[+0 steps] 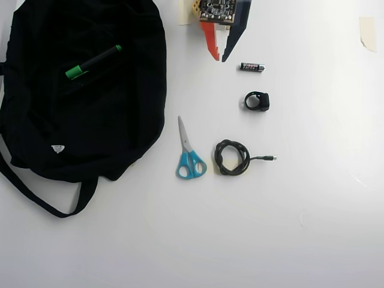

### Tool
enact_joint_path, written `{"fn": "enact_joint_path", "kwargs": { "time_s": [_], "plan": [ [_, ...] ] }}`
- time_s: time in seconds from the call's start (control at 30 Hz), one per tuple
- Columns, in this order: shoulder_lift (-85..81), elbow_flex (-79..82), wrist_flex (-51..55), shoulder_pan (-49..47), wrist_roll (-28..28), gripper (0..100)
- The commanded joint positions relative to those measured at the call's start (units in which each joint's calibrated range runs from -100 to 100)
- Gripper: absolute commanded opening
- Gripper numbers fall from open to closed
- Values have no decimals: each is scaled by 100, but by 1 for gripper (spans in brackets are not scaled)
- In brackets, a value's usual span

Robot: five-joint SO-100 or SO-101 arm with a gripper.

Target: Put the green marker into the black bag

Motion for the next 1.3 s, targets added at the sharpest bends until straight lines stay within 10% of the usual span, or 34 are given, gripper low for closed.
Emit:
{"fn": "enact_joint_path", "kwargs": {
  "time_s": [0.0, 0.57, 1.27],
  "plan": [
    [-956, 1098, -497, -238, 0, 2],
    [-4898, 5896, -1083, -171, 11, 2],
    [-4932, 6390, -824, -291, 5, 2]
  ]
}}
